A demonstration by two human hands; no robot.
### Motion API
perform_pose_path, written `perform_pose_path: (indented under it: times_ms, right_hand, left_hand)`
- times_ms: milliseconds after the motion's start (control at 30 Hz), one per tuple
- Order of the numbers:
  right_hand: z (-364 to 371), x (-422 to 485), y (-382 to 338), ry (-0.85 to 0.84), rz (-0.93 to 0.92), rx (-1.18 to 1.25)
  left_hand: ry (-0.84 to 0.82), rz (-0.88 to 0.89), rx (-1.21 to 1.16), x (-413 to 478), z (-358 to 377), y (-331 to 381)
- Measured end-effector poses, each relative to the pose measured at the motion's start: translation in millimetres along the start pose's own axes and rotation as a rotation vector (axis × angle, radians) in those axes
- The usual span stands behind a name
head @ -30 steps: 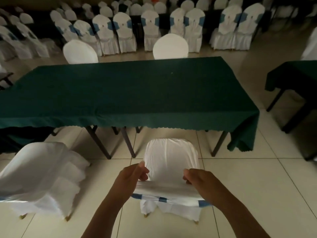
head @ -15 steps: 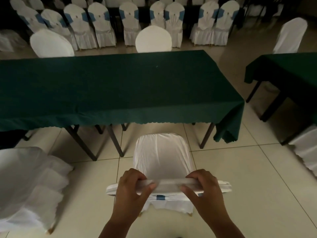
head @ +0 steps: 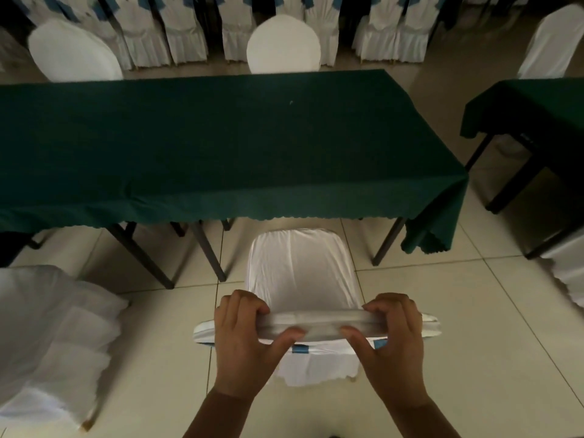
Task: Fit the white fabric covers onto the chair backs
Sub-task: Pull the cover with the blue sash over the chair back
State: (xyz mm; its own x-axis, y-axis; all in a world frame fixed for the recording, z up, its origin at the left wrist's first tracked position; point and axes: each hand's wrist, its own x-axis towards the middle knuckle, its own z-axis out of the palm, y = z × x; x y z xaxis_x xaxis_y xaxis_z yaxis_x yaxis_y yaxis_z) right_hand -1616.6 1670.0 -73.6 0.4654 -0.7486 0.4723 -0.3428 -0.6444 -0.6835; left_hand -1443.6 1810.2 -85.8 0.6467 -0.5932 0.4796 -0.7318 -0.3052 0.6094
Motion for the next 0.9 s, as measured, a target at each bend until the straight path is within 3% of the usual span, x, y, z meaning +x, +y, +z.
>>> perform_pose_path:
  times_ms: [200,900]
  right_hand:
    - [22.1,66.9,8.9,-0.057,0.094,0.008]
    - [137.5,320.1,104.1,-0.112,0.060,0.034]
  left_hand:
    - [-0.030,-0.094,-0.027,65.4,21.8,-4.1]
    - [-0.040,-0.106,0.012,305.8,148.9,-66.8]
